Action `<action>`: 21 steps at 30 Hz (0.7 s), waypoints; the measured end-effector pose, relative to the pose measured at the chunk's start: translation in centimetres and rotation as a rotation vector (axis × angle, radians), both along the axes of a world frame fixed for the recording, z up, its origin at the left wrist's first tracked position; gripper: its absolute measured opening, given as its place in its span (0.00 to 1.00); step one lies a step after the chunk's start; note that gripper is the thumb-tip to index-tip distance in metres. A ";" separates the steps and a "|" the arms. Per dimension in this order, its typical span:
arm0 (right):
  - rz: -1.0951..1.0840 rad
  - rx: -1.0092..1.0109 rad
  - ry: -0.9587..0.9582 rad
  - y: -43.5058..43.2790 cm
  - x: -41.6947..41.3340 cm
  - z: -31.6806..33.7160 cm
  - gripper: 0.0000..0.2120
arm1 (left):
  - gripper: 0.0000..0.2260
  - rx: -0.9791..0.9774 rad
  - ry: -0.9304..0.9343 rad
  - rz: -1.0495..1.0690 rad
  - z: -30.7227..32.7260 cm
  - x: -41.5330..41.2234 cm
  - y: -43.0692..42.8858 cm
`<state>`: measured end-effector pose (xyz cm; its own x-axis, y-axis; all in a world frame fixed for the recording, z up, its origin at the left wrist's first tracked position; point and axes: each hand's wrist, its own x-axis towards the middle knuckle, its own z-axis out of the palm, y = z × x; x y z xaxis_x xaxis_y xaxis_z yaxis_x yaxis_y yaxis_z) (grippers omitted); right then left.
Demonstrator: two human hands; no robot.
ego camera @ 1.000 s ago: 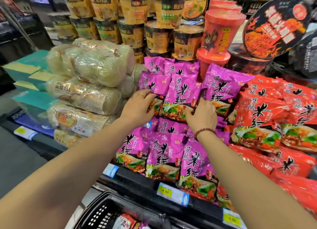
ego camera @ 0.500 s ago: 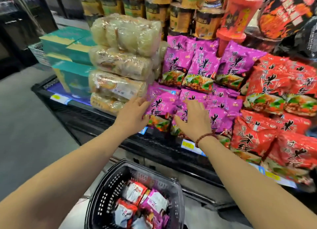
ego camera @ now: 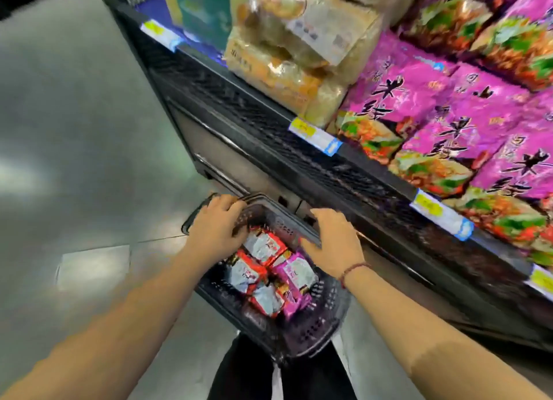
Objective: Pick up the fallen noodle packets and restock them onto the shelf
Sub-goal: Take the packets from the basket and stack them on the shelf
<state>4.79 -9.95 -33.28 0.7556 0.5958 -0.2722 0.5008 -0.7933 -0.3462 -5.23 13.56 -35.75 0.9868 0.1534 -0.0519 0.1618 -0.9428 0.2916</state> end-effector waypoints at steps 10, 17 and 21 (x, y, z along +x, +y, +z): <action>0.057 -0.081 0.325 3.0 -2.3 -19.5 0.27 | 0.24 -0.142 0.193 0.403 -18.1 -10.2 -1.0; -0.009 -0.080 0.495 6.5 -4.0 -31.4 0.30 | 0.25 -0.178 0.196 0.588 -26.7 -15.1 -3.2; -0.110 -0.089 0.588 8.5 -5.5 -36.7 0.31 | 0.26 -0.237 0.161 0.637 -29.2 -16.9 -4.3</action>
